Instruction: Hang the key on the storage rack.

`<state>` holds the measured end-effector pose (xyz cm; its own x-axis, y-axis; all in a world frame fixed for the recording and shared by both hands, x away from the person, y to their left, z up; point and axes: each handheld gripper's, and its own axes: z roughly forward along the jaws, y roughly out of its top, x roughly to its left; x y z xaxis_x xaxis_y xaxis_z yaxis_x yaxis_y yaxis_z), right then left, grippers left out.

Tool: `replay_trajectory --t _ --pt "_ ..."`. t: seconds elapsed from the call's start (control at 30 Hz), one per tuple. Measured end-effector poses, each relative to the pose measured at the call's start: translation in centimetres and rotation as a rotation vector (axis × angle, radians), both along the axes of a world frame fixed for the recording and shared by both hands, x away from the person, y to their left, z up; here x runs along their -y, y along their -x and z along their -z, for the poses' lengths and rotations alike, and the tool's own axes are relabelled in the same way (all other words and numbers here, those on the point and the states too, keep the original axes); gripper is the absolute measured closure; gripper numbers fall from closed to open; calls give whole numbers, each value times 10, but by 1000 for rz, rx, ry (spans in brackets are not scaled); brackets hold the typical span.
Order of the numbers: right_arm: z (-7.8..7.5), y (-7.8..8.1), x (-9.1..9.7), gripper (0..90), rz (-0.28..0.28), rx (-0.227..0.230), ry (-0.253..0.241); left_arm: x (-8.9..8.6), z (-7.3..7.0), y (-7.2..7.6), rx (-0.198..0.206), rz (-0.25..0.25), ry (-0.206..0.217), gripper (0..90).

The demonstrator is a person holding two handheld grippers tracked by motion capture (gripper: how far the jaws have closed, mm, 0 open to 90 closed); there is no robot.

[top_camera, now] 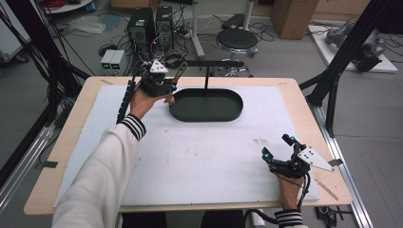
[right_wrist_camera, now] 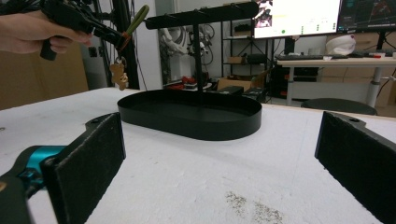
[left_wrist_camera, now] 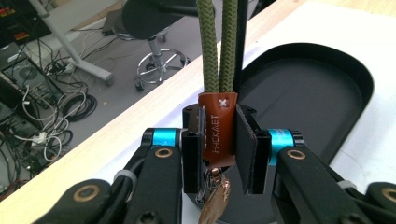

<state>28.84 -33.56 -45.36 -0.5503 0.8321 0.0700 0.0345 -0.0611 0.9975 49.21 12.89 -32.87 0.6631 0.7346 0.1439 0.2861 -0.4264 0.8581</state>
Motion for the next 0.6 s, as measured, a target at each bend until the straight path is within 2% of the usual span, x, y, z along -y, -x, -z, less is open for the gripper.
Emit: replay_trajectory --t 0.6 --pt "0 0 0 6 -1 1 0 1 10 -9 -14 -49 3 735"
